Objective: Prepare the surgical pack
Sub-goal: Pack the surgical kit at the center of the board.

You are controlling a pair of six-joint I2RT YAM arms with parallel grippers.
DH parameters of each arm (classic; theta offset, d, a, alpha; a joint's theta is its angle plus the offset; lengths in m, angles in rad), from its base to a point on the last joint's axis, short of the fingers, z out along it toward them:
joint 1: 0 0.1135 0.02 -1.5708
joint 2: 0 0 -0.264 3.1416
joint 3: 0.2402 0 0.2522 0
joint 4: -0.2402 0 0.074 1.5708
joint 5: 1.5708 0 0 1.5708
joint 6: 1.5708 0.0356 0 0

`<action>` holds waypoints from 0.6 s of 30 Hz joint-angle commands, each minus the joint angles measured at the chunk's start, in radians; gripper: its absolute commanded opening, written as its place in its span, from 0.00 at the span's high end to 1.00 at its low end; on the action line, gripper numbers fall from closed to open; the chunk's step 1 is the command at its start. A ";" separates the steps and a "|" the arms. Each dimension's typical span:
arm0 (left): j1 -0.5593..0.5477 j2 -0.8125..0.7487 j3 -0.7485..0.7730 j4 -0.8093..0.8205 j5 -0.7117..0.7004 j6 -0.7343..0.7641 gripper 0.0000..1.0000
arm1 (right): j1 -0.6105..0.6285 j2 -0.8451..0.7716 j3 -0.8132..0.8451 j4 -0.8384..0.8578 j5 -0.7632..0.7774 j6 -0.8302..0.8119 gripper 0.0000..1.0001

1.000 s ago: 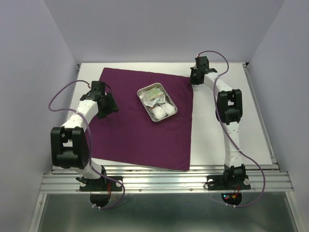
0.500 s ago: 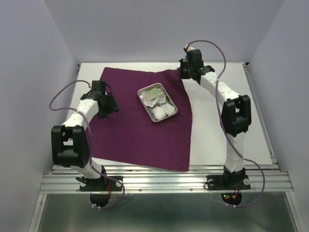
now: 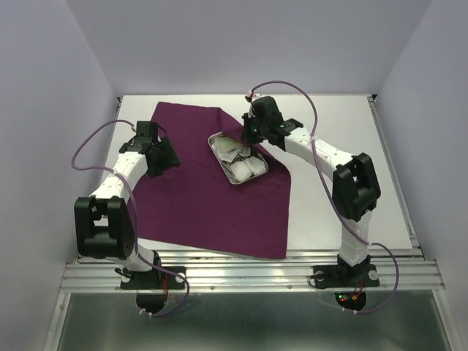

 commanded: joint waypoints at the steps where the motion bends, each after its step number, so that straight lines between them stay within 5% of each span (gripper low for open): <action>1: -0.005 -0.054 -0.006 0.011 0.028 -0.008 0.28 | 0.034 -0.042 -0.009 0.067 0.010 0.045 0.99; 18: -0.005 -0.063 -0.036 0.025 0.037 -0.006 0.28 | 0.172 0.119 0.115 0.093 0.018 0.152 0.99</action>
